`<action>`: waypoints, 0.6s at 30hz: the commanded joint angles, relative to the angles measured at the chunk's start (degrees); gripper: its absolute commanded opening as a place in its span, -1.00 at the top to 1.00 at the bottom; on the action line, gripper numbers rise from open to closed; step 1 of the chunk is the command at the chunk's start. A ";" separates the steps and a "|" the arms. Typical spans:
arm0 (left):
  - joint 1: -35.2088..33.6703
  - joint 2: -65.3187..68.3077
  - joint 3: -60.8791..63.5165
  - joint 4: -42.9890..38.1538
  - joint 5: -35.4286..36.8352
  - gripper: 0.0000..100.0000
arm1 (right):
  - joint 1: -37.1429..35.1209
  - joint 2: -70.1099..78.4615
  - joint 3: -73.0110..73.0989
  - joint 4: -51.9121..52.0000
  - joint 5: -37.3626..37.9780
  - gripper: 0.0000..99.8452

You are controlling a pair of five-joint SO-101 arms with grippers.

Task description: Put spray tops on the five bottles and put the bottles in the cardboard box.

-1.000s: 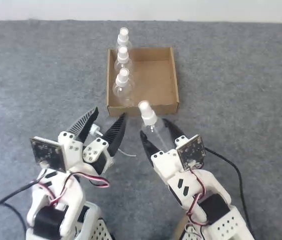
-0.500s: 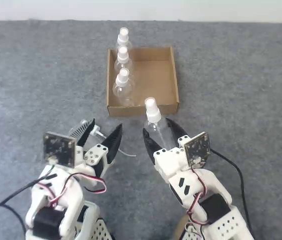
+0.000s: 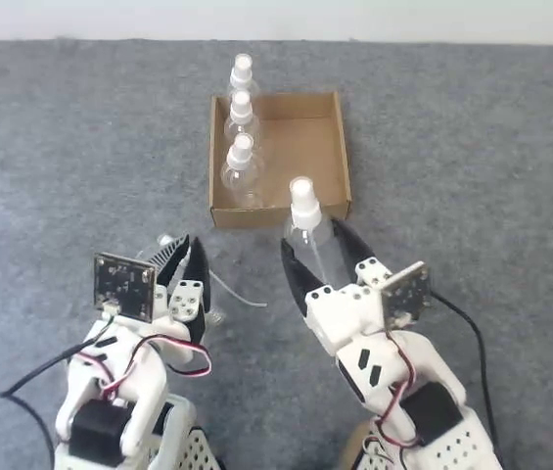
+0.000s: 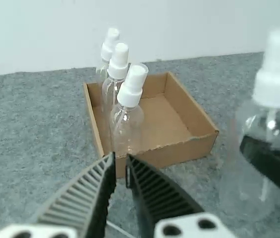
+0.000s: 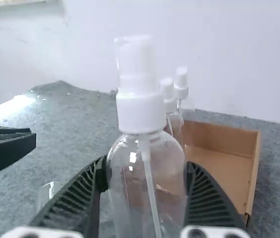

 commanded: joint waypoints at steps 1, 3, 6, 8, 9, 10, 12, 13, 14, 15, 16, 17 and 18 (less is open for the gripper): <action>-0.09 -0.88 -0.40 -2.20 -0.44 0.97 | 0.40 -0.66 -6.77 -0.13 -0.79 0.80; -0.09 -0.88 -0.40 -2.20 -0.44 0.97 | 0.40 -0.66 -7.47 -0.13 -0.79 0.80; -0.09 -0.88 -0.40 -2.20 -0.44 0.97 | 0.40 -0.66 -7.82 -1.10 -0.70 0.80; -0.09 -0.88 -0.40 -2.11 -0.44 0.97 | 0.40 -0.57 -7.12 -3.65 -0.62 0.80; -0.09 -0.88 -0.40 -2.11 -0.44 0.97 | 0.40 -0.57 -6.86 -4.79 -0.53 0.80; 0.09 -0.88 -0.40 -2.02 -0.44 0.97 | 0.40 -0.57 -6.68 -5.76 -0.53 0.80; 0.35 -0.88 -0.31 -1.93 -0.44 0.97 | 0.40 -0.57 -6.86 -6.99 -0.53 0.80; 0.35 -0.88 -0.31 -1.93 -0.44 0.97 | 0.40 -0.57 -7.03 -7.52 -0.53 0.80; 0.35 -0.88 -0.31 -1.93 -0.44 0.97 | 0.40 -0.57 -7.03 -8.22 -0.53 0.80; 0.35 -0.88 -0.04 -2.11 -0.44 0.97 | 0.40 -0.57 -7.03 -9.01 -0.53 0.80; 0.44 -0.88 0.40 -2.29 -0.44 0.97 | 0.40 -0.48 -7.03 -9.63 -0.79 0.80; 0.44 -0.88 0.66 -2.29 -0.44 0.97 | 0.40 -0.48 -6.86 -10.15 -0.97 0.80; 0.44 -0.88 0.75 -2.64 -0.44 0.97 | 0.40 -0.48 -6.86 -10.24 -1.05 0.80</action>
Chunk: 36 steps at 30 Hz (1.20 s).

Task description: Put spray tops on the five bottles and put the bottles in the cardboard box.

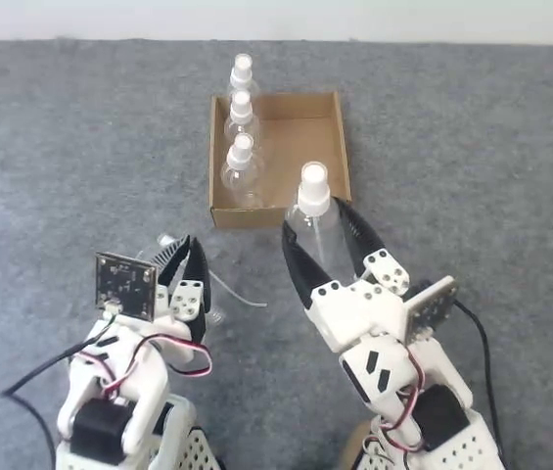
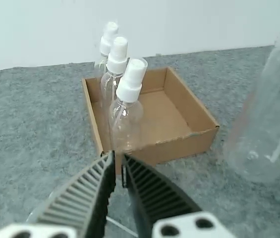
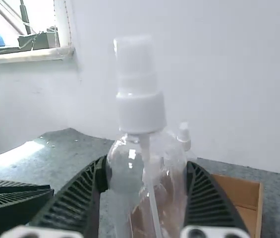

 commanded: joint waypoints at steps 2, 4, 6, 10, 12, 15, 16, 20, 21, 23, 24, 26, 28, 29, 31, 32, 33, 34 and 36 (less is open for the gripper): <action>0.44 -0.88 0.13 -2.90 -0.44 0.97 | 0.40 -0.48 -3.52 -3.03 -2.37 0.80; 1.05 -0.88 0.13 -2.99 -0.35 0.97 | 0.40 -0.13 -4.22 -4.26 -3.52 0.80; 3.08 -0.88 0.22 -2.99 -0.44 0.97 | 0.31 1.98 -4.92 -5.58 -3.34 0.80; 5.27 -0.88 2.33 -4.40 -0.35 0.84 | 0.31 11.21 -8.18 -8.92 -3.60 0.80; 5.27 -0.88 3.30 -4.92 0.00 0.70 | 0.31 17.10 -10.64 -10.51 -3.69 0.80; 5.27 -0.88 3.47 -4.75 0.97 0.60 | 0.22 24.57 -13.89 -11.38 -3.78 0.80; 5.27 -0.88 3.47 -4.75 1.67 0.60 | -0.22 26.68 -14.95 -11.38 -3.78 0.80; 5.36 -0.88 3.56 -4.66 2.37 0.53 | -4.18 31.08 -16.44 -11.38 -3.78 0.80; 5.45 -0.88 3.56 -4.66 2.37 0.51 | -5.05 31.16 -16.44 -11.38 -3.78 0.80; 5.45 -0.88 3.56 -4.57 2.46 0.49 | -6.02 31.16 -16.44 -11.21 -3.78 0.80; 5.45 -0.88 3.56 -4.57 2.46 0.48 | -6.11 31.16 -16.44 -11.21 -3.78 0.80; 5.45 -0.88 3.65 -4.57 2.46 0.48 | -6.11 31.16 -16.44 -11.12 -3.78 0.80; 5.45 -0.79 3.65 -4.57 2.46 0.48 | -6.20 31.16 -16.44 -10.86 -3.78 0.80; 5.45 -0.79 3.91 -4.75 2.46 0.48 | -6.20 31.16 -16.44 -10.77 -3.78 0.80; 5.36 -0.79 5.23 -6.24 2.46 0.48 | -6.29 31.16 -16.44 -10.77 -3.78 0.80; 5.27 -0.79 5.93 -7.47 2.46 0.48 | -6.29 31.16 -16.35 -10.77 -3.78 0.80; 5.01 -0.79 6.73 -8.62 2.46 0.48 | -6.73 31.16 -16.35 -10.77 -3.78 0.80; 5.01 -0.70 7.25 -9.58 2.46 0.48 | -7.43 31.16 -16.18 -10.68 -3.78 0.80; 5.01 -0.70 8.22 -10.81 2.46 0.48 | -8.84 31.16 -15.47 -10.68 -3.69 0.80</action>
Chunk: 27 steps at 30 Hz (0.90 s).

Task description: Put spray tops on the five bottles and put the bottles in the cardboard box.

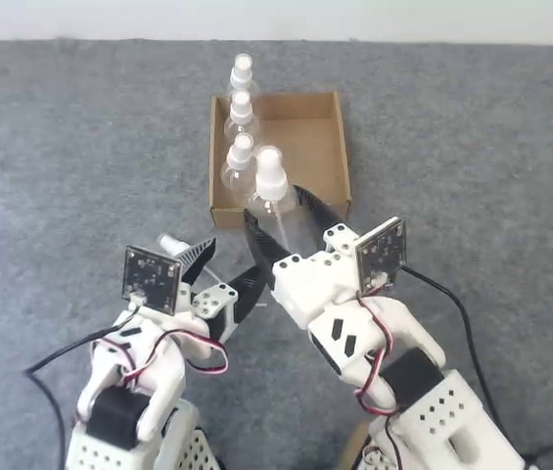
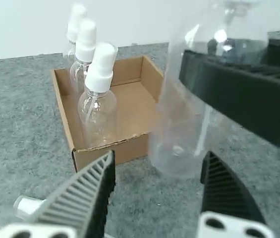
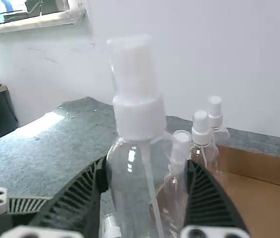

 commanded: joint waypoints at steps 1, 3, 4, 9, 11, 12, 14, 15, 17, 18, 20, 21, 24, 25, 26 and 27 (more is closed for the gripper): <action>-0.44 -0.70 1.10 -4.57 0.79 0.48 | -3.91 0.04 -2.99 -0.92 -0.44 0.80; -0.53 -0.70 1.19 -4.48 0.79 0.48 | -3.91 0.04 -2.64 -0.92 -0.44 0.80; -0.79 -0.62 1.71 -4.48 0.79 0.48 | -3.82 0.04 -2.46 -0.92 -0.44 0.80; -2.11 -0.79 1.80 -4.57 0.79 0.48 | -3.82 0.04 -2.37 -0.48 -0.35 0.80; -2.90 -0.79 1.71 -4.57 0.79 0.48 | -3.82 0.04 -2.73 1.71 -0.35 0.80; -3.52 -0.79 1.71 -4.57 0.79 0.48 | -3.82 0.04 -2.81 2.51 -0.35 0.80; -4.48 -0.79 1.71 -4.92 0.79 0.48 | -3.82 0.04 -3.08 3.65 -0.26 0.80; -4.57 -0.79 1.71 -5.10 0.79 0.48 | -3.74 0.04 -3.16 4.09 -0.26 0.80; -4.66 -0.79 1.71 -5.01 0.79 0.48 | -3.74 0.04 -3.25 4.26 -0.26 0.80; -4.57 -0.79 1.71 -5.01 0.79 0.48 | -3.74 0.04 -3.25 4.26 -0.18 0.80; -4.84 -0.79 1.71 -5.01 0.79 0.48 | -3.47 0.04 -3.16 4.26 -0.18 0.80; -4.92 -0.79 1.63 -5.01 0.79 0.49 | -2.86 0.04 -3.16 4.26 -0.18 0.80; -4.92 -0.79 1.45 -4.84 0.79 0.49 | -0.66 0.04 -3.34 4.26 -0.35 0.80; -5.19 -0.79 0.92 -4.13 0.79 0.49 | 0.04 0.04 -3.34 4.26 -0.35 0.80; -5.89 -0.79 0.22 -2.90 0.79 0.49 | 0.57 0.04 -3.34 4.26 -0.35 0.80; -6.42 -0.79 -0.57 -1.76 0.79 0.49 | 1.19 0.04 -3.25 4.35 -0.35 0.80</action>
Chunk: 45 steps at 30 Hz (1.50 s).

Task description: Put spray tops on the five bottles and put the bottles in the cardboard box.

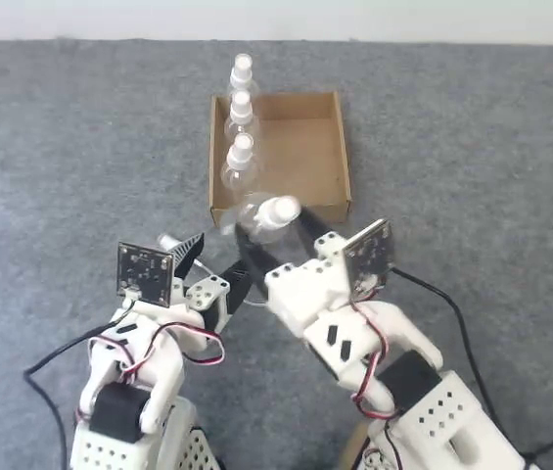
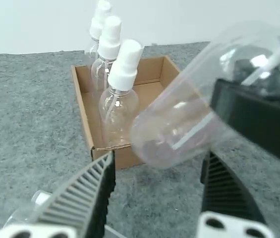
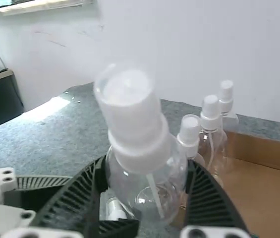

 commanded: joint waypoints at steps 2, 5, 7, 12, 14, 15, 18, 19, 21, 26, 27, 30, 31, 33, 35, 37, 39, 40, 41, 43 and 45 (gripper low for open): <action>-2.81 -0.79 -3.82 2.02 0.79 0.49 | 3.82 0.04 -3.08 0.75 -0.35 0.80; -4.22 -0.79 -3.91 2.02 0.79 0.49 | 4.44 0.04 -3.08 0.75 -0.35 0.80; -4.92 -0.79 -3.91 2.02 0.79 0.49 | 4.44 0.04 -3.08 0.75 -0.35 0.80; -4.84 -0.79 -4.00 2.20 0.79 0.49 | 4.53 0.04 -3.43 3.21 -0.09 0.80; -4.84 -0.79 -4.26 2.29 0.79 0.49 | 4.53 0.04 -4.40 6.02 -0.09 0.80; -4.84 -0.79 -4.26 2.29 0.79 0.49 | 4.70 0.04 -5.01 7.52 -0.09 0.80; -5.01 -0.79 -4.26 2.29 0.79 0.49 | 6.37 0.04 -6.68 10.51 -0.09 0.80; -5.63 -0.79 -4.26 2.29 0.79 0.49 | 7.08 0.04 -7.03 11.12 -0.09 0.80; -7.82 -0.79 -4.62 2.11 0.79 0.49 | 8.40 0.04 -7.65 11.74 0.00 0.80; -12.92 -0.79 -5.49 1.93 3.16 0.49 | 11.47 0.48 -11.60 16.13 0.09 0.80; -13.89 -0.79 -5.49 1.85 3.78 0.49 | 11.74 0.66 -12.57 17.27 0.62 0.80; -16.53 -0.79 -5.14 -0.09 4.31 0.48 | 11.91 0.66 -14.15 19.21 3.69 0.80; -17.05 -0.79 -5.05 -0.44 4.31 0.48 | 11.91 0.66 -14.24 19.21 4.40 0.80; -17.41 -0.79 -5.05 -0.62 4.31 0.48 | 12.00 0.75 -14.24 19.03 5.54 0.80; -17.41 -0.79 -5.05 -0.62 4.31 0.48 | 12.62 1.36 -14.33 18.68 6.24 0.80; -17.76 -0.79 -5.05 -0.62 4.31 0.48 | 13.67 3.21 -15.56 18.59 6.51 0.80; -18.55 -0.79 -5.05 -0.70 4.31 0.48 | 15.34 6.37 -17.93 19.03 6.51 0.80; -18.90 -0.79 -5.05 -0.70 4.31 0.48 | 16.13 8.22 -19.60 19.12 6.51 0.80; -18.99 -0.79 -5.05 -0.70 4.31 0.48 | 16.92 9.98 -21.19 19.21 6.51 0.80; -18.90 -0.79 -4.97 -0.70 4.31 0.48 | 17.80 13.67 -24.09 19.21 6.51 0.80; -18.90 -0.79 -4.44 -0.88 4.31 0.48 | 18.07 17.01 -26.37 19.21 6.51 0.80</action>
